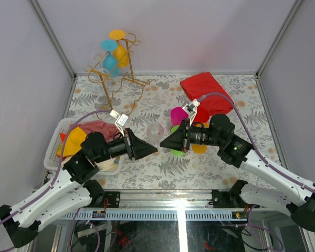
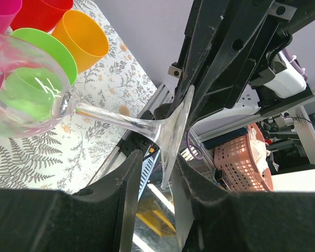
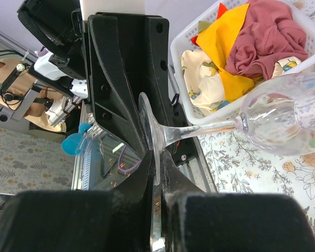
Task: Take the wine glass off the wine glass rack
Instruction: Place the wine glass at the center of the board.
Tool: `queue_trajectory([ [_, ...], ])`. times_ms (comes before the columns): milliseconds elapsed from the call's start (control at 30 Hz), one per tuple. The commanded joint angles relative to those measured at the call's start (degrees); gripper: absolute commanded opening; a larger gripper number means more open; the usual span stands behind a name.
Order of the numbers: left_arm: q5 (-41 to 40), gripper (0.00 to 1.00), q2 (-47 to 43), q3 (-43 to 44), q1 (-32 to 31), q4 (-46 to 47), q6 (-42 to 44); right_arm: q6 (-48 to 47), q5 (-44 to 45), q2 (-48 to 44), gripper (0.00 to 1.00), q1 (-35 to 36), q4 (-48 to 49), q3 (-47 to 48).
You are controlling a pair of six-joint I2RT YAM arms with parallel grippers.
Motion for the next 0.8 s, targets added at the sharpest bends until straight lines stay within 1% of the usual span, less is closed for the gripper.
queue_trajectory([
  [0, 0.52, 0.27, -0.15, -1.88, -0.27, 7.80, -1.82, -0.32, -3.80, -1.11, 0.00, 0.42, 6.61, 1.89],
  [67, 0.63, 0.26, 0.33, -2.75, -0.29, 10.72, -2.77, 0.00, -5.03, -0.97, 0.01, 0.42, 6.98, 1.83],
  [200, 0.98, 0.09, 1.18, -2.87, -0.35, 12.45, -2.72, -0.43, -5.57, -1.59, 0.02, 0.40, 6.93, 1.86],
  [300, 1.48, 0.00, 1.16, -2.62, -0.36, 11.58, -1.22, -1.34, -5.35, -2.31, 0.04, 0.41, 6.27, 2.02],
  [333, 1.52, 0.00, 0.93, -2.55, -0.36, 11.30, -0.55, -1.93, -5.19, -2.71, 0.06, 0.39, 5.41, 2.35],
  [367, 1.74, 0.00, 0.54, -2.58, -0.34, 11.19, 0.34, -3.07, -4.61, -3.11, 0.09, 0.41, 3.94, 2.79],
  [433, 2.75, 0.00, -0.42, -2.79, -0.48, 11.14, 3.12, -6.07, -1.56, -4.08, 0.28, 0.41, -0.66, 4.04],
  [500, 3.62, 0.00, -1.98, -2.69, -0.48, 9.62, 8.32, -10.39, 3.52, -5.40, 0.46, 0.42, -6.26, 6.17],
  [567, 3.22, 0.00, -3.44, -2.20, -0.46, 6.83, 13.06, -12.87, 10.49, -6.25, 0.52, 0.41, -11.62, 7.63],
  [633, 3.62, 0.00, -4.91, -2.20, -0.48, 5.80, 17.14, -14.76, 19.46, -6.81, 0.58, 0.39, -16.49, 9.33],
  [700, 9.98, 0.00, -6.00, -2.92, -0.42, 7.29, 22.43, -15.28, 27.30, -6.48, 0.64, 0.41, -21.15, 11.10],
  [733, 12.08, 0.00, -6.61, -3.23, -0.45, 7.42, 24.73, -15.49, 29.86, -5.78, 0.65, 0.34, -23.17, 12.08],
  [767, 12.03, 0.00, -7.21, -3.38, -0.46, 7.03, 26.83, -16.35, 32.19, -4.64, 0.66, 0.14, -25.63, 14.12],
])
